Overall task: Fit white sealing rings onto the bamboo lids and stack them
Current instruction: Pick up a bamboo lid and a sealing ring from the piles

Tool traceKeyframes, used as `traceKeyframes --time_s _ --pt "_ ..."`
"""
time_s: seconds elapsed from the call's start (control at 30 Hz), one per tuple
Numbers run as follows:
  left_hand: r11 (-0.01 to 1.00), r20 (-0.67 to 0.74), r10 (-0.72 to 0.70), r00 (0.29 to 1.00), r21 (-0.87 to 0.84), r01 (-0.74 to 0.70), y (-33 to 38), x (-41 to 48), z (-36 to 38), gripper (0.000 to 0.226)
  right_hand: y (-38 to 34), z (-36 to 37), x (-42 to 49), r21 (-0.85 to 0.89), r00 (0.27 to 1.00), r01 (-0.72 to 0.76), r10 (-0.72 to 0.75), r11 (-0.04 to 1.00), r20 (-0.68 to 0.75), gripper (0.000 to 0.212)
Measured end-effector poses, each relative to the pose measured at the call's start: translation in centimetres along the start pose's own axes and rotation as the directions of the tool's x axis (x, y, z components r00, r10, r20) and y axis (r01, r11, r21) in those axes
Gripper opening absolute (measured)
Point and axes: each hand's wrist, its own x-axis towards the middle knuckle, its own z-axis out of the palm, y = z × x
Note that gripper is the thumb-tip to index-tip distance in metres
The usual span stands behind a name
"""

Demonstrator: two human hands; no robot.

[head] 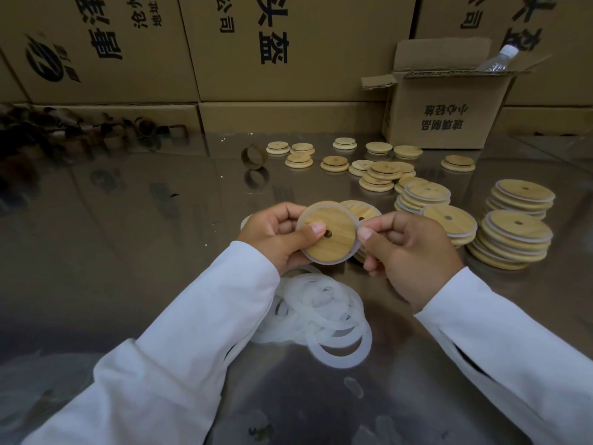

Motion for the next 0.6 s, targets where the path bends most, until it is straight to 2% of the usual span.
traceKeyframes --time_s 0.27,0.37,0.6 --pt "0.999 0.008 -0.028 1.0 -0.033 0.028 0.27 -0.08 0.08 0.009 0.08 -0.25 0.24 0.245 0.996 -0.088 0.079 0.965 0.046 0.012" --pt "0.996 0.042 -0.064 0.997 -0.061 0.067 0.54 -0.17 0.03 0.02 -0.1 -0.46 0.2 0.318 0.992 -0.117 0.098 0.941 0.075 0.01" --pt "0.994 0.069 -0.091 0.993 -0.056 0.095 0.66 -0.3 -0.17 0.025 -0.35 -0.57 0.11 0.32 0.994 -0.092 0.069 0.943 0.084 0.013"
